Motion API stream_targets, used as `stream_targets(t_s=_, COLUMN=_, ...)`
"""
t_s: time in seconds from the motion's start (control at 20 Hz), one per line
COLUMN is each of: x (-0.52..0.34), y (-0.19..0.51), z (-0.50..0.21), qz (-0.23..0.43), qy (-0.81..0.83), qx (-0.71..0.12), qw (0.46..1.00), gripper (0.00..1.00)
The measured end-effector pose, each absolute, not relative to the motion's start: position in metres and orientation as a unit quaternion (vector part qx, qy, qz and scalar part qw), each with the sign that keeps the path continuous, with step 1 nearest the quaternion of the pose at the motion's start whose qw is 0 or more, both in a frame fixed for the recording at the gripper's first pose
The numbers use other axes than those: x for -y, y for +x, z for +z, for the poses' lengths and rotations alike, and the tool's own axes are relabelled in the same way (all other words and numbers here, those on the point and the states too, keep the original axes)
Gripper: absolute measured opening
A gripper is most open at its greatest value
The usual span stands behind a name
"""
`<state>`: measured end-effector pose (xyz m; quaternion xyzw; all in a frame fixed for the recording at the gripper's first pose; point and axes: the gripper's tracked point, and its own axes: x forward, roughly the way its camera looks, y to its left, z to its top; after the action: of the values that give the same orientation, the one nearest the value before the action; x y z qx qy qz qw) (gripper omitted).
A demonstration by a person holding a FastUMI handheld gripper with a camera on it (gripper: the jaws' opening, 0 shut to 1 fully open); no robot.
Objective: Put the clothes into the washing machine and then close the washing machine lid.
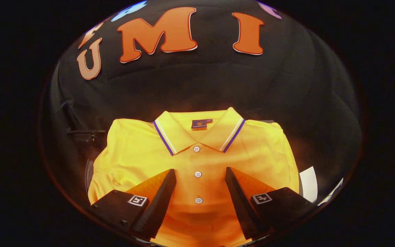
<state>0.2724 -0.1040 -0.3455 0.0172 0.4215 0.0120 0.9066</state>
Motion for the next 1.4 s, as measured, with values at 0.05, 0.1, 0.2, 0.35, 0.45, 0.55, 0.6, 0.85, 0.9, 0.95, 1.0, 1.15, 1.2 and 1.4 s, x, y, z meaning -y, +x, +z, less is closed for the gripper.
stream_targets(t_s=0.05, x=0.1, y=0.273, z=-0.346, qz=0.021, qy=0.017, qx=-0.425, qw=0.905, gripper=0.9)
stream_targets(t_s=0.1, x=0.098, y=0.273, z=-0.346, qz=0.027, qy=0.014, qx=-0.427, qw=0.904, gripper=0.82)
stream_targets(t_s=0.2, x=0.097, y=0.271, z=-0.345, qz=0.039, qy=0.01, qx=-0.426, qw=0.904, gripper=0.68)
stream_targets(t_s=0.35, x=0.095, y=0.269, z=-0.342, qz=0.048, qy=0.008, qx=-0.425, qw=0.904, gripper=0.45)
stream_targets(t_s=0.45, x=0.089, y=0.273, z=-0.343, qz=0.047, qy=0.012, qx=-0.421, qw=0.906, gripper=0.22)
stream_targets(t_s=0.55, x=0.09, y=0.271, z=-0.342, qz=0.042, qy=0.012, qx=-0.426, qw=0.904, gripper=0.22)
stream_targets(t_s=0.6, x=0.089, y=0.27, z=-0.344, qz=0.042, qy=0.012, qx=-0.433, qw=0.9, gripper=0.22)
stream_targets(t_s=0.85, x=0.089, y=0.269, z=-0.341, qz=0.037, qy=-0.019, qx=-0.43, qw=0.902, gripper=0.11)
stream_targets(t_s=0.9, x=0.09, y=0.27, z=-0.339, qz=0.034, qy=-0.014, qx=-0.422, qw=0.906, gripper=0.11)
stream_targets(t_s=0.95, x=0.087, y=0.27, z=-0.34, qz=0.034, qy=0.0, qx=-0.422, qw=0.906, gripper=0.11)
stream_targets(t_s=1.0, x=0.086, y=0.27, z=-0.34, qz=0.034, qy=0.018, qx=-0.418, qw=0.908, gripper=0.11)
stream_targets(t_s=1.15, x=0.086, y=0.269, z=-0.335, qz=0.041, qy=0.074, qx=-0.4, qw=0.913, gripper=0.11)
stream_targets(t_s=1.2, x=0.085, y=0.269, z=-0.334, qz=0.044, qy=0.098, qx=-0.392, qw=0.914, gripper=0.11)
stream_targets(t_s=1.4, x=0.084, y=0.269, z=-0.321, qz=0.05, qy=0.158, qx=-0.36, qw=0.918, gripper=0.11)
